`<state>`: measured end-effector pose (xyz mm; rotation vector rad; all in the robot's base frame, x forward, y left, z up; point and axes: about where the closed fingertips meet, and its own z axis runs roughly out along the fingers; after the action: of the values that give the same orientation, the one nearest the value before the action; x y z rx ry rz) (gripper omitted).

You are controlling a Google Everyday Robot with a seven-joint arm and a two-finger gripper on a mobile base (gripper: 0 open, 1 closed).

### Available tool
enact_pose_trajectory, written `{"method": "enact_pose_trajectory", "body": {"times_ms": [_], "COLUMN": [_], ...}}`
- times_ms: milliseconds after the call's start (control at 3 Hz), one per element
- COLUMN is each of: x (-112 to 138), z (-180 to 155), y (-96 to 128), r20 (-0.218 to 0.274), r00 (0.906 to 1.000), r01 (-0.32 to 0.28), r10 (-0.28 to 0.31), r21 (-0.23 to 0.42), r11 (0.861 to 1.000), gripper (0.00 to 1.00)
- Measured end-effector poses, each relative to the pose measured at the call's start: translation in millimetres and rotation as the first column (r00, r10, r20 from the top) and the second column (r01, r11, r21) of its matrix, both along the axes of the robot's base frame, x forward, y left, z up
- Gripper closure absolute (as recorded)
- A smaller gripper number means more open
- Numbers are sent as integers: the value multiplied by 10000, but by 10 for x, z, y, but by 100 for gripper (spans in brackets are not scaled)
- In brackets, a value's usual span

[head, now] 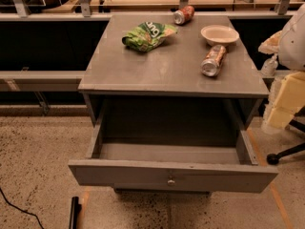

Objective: Place green rice chip bag into top drawer

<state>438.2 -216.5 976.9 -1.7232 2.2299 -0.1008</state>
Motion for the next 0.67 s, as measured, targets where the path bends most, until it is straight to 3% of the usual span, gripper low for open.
{"method": "enact_pose_trajectory", "body": {"times_ms": [333, 667], "x": [0, 206], "z": [0, -7], "y": [0, 216], "r20": [0, 162], "r00": [10000, 9999], "r01": [0, -30], "r10": [0, 15], "r21": [0, 903], "r11": [10000, 9959], "gripper": [0, 0]}}
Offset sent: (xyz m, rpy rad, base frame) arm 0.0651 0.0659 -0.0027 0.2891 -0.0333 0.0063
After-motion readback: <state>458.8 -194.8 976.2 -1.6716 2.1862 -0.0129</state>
